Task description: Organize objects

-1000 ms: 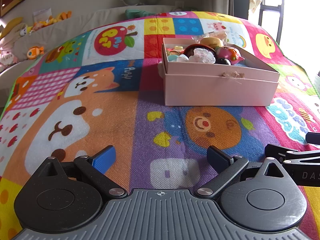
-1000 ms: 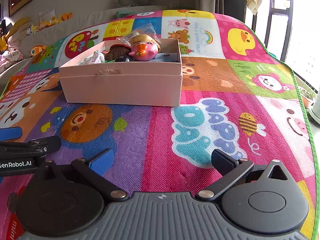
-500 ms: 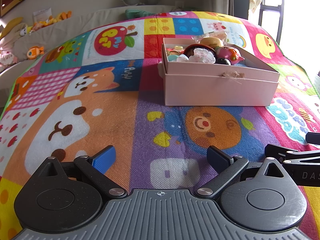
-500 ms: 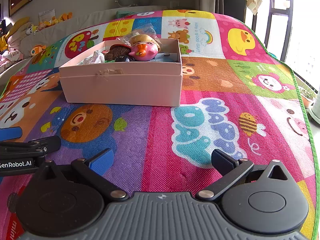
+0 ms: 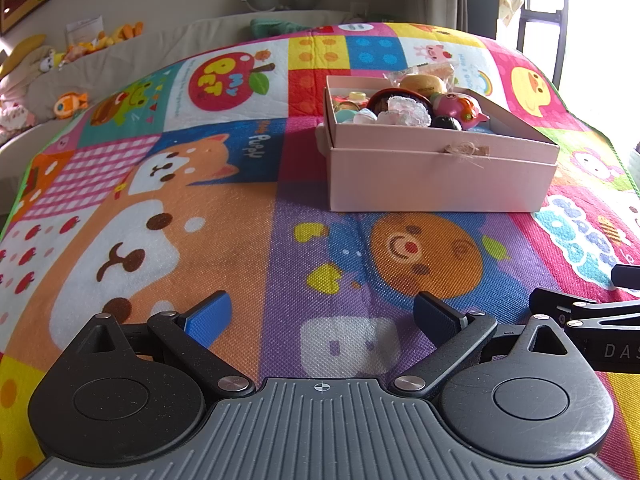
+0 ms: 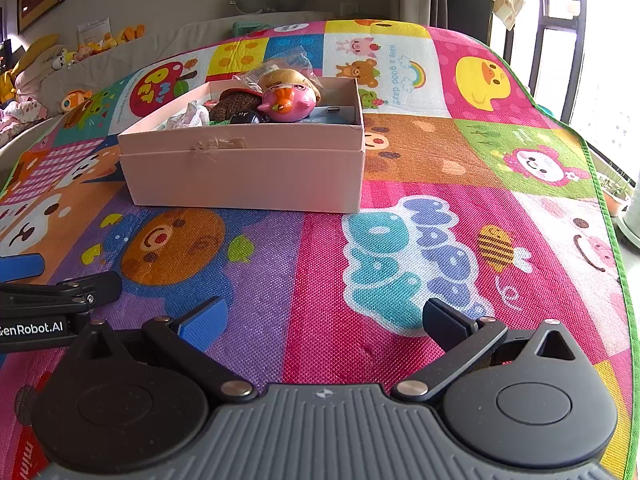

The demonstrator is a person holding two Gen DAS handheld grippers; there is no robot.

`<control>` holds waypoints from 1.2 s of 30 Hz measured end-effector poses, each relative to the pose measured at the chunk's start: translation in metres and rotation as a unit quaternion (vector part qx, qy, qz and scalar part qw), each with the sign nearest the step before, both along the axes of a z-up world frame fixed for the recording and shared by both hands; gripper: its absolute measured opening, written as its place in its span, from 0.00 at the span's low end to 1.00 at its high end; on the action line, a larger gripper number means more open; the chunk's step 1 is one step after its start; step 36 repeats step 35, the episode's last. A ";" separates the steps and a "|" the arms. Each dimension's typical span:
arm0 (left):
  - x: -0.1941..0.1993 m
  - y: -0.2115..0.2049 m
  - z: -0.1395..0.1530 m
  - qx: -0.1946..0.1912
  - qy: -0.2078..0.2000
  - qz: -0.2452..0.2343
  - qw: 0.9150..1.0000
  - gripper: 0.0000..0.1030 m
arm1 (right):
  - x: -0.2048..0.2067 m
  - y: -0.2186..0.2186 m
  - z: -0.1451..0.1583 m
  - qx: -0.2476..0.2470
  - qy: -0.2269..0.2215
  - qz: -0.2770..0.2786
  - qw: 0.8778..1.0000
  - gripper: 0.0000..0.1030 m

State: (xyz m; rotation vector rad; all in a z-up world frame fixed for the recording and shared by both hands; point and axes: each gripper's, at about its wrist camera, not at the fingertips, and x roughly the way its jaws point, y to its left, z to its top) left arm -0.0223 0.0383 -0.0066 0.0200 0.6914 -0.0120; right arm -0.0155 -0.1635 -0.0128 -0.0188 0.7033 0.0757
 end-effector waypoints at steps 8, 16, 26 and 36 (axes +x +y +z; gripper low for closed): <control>0.000 0.000 0.000 0.000 0.000 0.000 1.000 0.98 | 0.000 0.000 0.000 0.000 0.000 0.000 1.000 1.00; 0.000 0.000 0.000 -0.001 0.000 0.000 1.000 0.98 | 0.000 0.000 0.000 0.000 0.000 0.000 1.000 1.00; -0.001 0.001 0.001 0.000 0.003 -0.002 1.000 0.98 | 0.000 0.000 0.000 0.000 0.000 0.000 1.000 1.00; -0.001 0.000 0.001 0.001 0.003 -0.004 1.000 0.97 | 0.000 0.000 0.000 0.000 0.000 0.000 1.000 1.00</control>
